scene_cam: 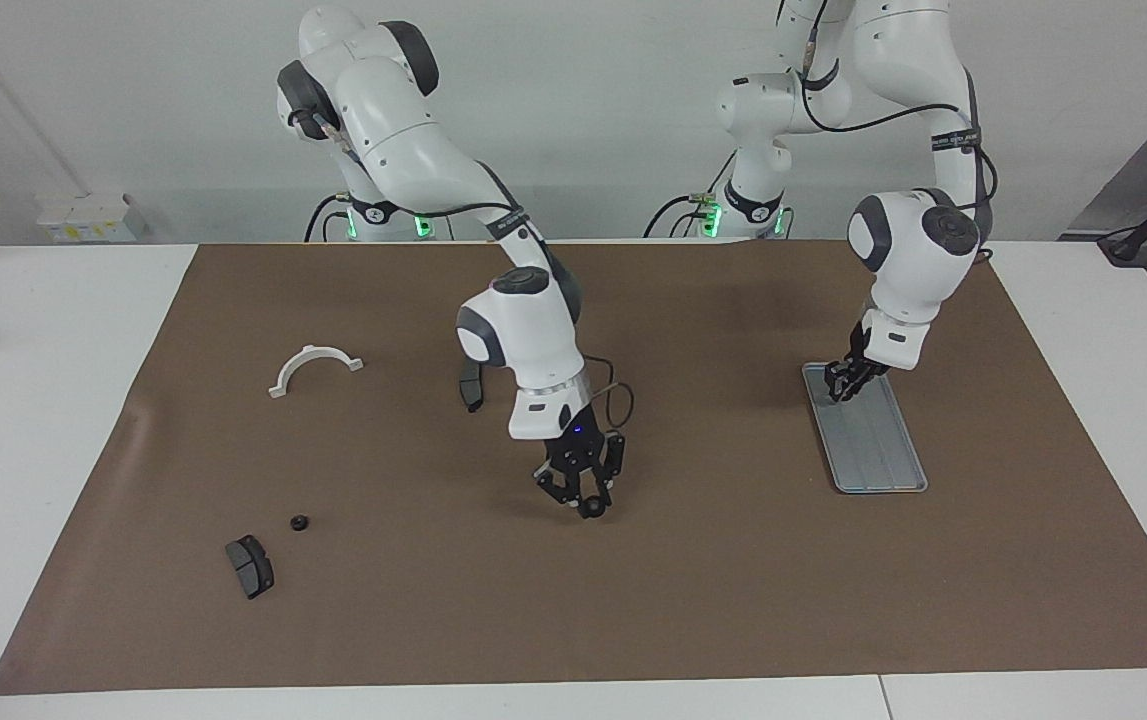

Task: Pick bearing gear from pile to tray

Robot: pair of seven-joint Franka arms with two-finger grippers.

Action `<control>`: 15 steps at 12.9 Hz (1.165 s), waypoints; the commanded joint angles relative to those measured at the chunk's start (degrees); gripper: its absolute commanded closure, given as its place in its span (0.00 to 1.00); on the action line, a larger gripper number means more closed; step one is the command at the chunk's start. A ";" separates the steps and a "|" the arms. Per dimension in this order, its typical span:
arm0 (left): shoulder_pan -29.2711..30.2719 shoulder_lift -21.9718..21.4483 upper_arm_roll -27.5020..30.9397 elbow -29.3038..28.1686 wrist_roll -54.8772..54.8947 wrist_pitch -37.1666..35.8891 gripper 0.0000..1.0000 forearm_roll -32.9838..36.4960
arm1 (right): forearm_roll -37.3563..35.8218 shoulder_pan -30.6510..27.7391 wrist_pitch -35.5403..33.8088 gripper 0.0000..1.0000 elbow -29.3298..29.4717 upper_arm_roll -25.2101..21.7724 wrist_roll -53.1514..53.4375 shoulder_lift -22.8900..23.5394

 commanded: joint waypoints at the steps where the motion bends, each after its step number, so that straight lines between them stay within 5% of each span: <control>1: -1.53 0.75 0.80 3.36 0.67 -1.91 0.00 -0.66 | -1.48 3.79 0.97 0.91 -1.00 -0.20 3.85 -1.20; 6: -1.53 0.66 0.62 17.32 -0.03 -19.48 0.00 -0.66 | -1.39 11.70 1.05 0.91 -0.48 -0.20 7.37 -1.47; 8: -1.53 0.49 0.27 20.50 -0.12 -23.63 0.00 -0.66 | -1.39 12.94 0.35 0.78 -0.56 -0.11 9.05 -1.47; 10: -1.62 0.31 0.18 22.00 -0.21 -25.66 0.00 -0.57 | -0.86 13.12 -0.26 0.59 -0.56 -0.11 9.84 -1.47; 15: -3.19 0.05 -0.08 20.61 -0.99 -22.17 0.00 -0.66 | -1.48 10.32 -1.32 0.51 -0.21 -0.20 9.14 -1.64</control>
